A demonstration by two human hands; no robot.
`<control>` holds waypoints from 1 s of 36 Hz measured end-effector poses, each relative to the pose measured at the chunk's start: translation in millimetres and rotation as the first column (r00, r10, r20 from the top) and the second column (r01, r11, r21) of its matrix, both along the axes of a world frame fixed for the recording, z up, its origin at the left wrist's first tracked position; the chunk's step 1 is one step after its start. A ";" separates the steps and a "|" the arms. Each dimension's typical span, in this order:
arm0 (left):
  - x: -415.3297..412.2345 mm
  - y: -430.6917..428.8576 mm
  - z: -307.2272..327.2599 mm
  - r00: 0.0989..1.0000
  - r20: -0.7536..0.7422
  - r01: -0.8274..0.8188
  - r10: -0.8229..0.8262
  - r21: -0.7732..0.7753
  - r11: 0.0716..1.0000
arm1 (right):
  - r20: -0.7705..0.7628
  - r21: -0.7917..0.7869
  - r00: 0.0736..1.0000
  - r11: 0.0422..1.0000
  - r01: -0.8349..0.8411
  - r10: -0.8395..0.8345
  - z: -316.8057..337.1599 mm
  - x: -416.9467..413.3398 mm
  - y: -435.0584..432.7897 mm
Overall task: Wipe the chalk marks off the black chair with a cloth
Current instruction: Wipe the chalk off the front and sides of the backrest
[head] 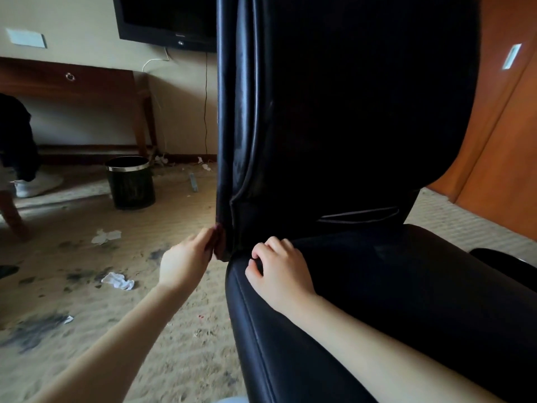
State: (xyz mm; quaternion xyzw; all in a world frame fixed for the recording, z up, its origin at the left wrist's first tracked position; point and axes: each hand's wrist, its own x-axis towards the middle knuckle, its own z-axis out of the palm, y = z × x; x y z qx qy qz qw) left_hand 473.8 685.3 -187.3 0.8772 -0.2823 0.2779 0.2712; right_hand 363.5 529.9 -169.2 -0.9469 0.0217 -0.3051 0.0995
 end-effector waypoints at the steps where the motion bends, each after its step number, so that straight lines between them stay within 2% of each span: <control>1: -3.5 6.2 -5.6 0.997 0.009 0.071 -0.072 0.127 0.989 | -0.007 0.002 1.000 1.000 -0.002 0.002 0.5 -0.5 -0.1; 2: -5.5 11.4 -9.3 0.991 0.013 0.126 -0.133 0.231 0.965 | -0.009 0.008 1.000 1.000 -0.007 0.007 1.0 -1.1 0.2; 3: -6.1 14.6 -7.5 0.988 0.030 0.136 -0.149 0.265 0.955 | -0.009 0.023 1.000 1.000 -0.011 0.011 1.6 -1.3 0.4; 4: -10.0 16.3 1.4 0.989 0.035 0.130 -0.141 0.228 0.965 | -0.007 0.045 1.000 0.999 -0.016 0.016 2.4 -1.1 0.6; 7: -21.4 4.7 39.9 0.985 0.106 0.137 -0.134 -0.025 0.990 | 0.010 0.142 0.998 0.988 -0.057 0.056 8.6 -4.3 0.6; 9: -38.7 -13.9 64.3 0.950 0.213 0.230 -0.227 0.010 0.973 | 0.031 0.334 0.993 0.935 -0.117 0.113 14.9 -10.2 -1.4; 10: -48.2 -25.2 73.8 0.938 0.211 0.267 -0.274 0.063 0.962 | 0.064 0.443 0.989 0.884 -0.150 0.136 18.1 -13.4 -1.8; 13: -62.0 -57.9 82.9 0.925 0.050 0.367 -0.376 0.133 0.921 | 0.254 0.683 0.963 0.689 -0.242 0.087 24.5 -18.3 -4.7; 15: -65.1 -72.7 82.8 0.909 -0.063 0.415 -0.411 0.177 0.892 | 0.322 0.788 0.947 0.549 -0.278 0.017 27.7 -20.8 -10.4; 16: -66.0 -77.0 82.6 0.913 -0.093 0.409 -0.398 0.217 0.886 | 0.319 0.809 0.947 0.527 -0.261 -0.021 30.0 -23.3 -15.7; 18: -65.0 -79.8 82.9 0.925 -0.142 0.379 -0.353 0.260 0.888 | 0.284 0.813 0.955 0.550 -0.192 -0.087 34.6 -29.0 -30.3; 19: -64.3 -79.6 83.1 0.931 -0.132 0.363 -0.341 0.236 0.901 | 0.264 0.813 0.957 0.561 -0.155 -0.118 37.3 -31.7 -39.7; 21: -63.1 -77.9 84.0 0.946 -0.013 0.321 -0.323 0.137 0.937 | 0.221 0.831 0.954 0.551 -0.075 -0.203 42.5 -33.2 -62.7; 23: -60.2 -75.4 83.3 0.969 0.131 0.220 -0.211 -0.058 0.974 | 0.168 0.855 0.932 0.519 0.024 -0.320 47.0 -31.3 -90.6; 25: -60.0 -72.1 83.0 0.987 0.157 0.079 -0.036 -0.275 0.958 | 0.108 0.880 0.894 0.461 0.118 -0.435 51.3 -27.0 -118.3; 28: -55.6 -68.3 82.0 0.995 0.000 -0.091 0.104 -0.485 0.870 | 0.017 0.932 0.825 0.309 0.192 -0.565 57.2 -16.8 -155.1; 31: -33.8 -64.8 80.9 0.957 -0.270 -0.229 0.104 -0.486 0.843 | -0.020 0.960 0.775 0.205 0.192 -0.631 59.4 -4.4 -180.6; 32: -25.5 -62.5 79.7 0.937 -0.342 -0.231 0.069 -0.459 0.858 | -0.021 0.965 0.762 0.185 0.184 -0.648 58.5 0.6 -186.9; 34: -10.6 -58.8 76.5 0.901 -0.415 -0.108 -0.125 -0.494 0.863 | -0.021 0.975 0.749 0.153 0.161 -0.662 56.7 9.5 -192.4; 36: -6.6 -58.5 73.9 0.824 -0.471 -0.028 -0.316 -0.591 0.806 | -0.006 0.981 0.750 0.143 0.134 -0.661 54.5 17.2 -191.1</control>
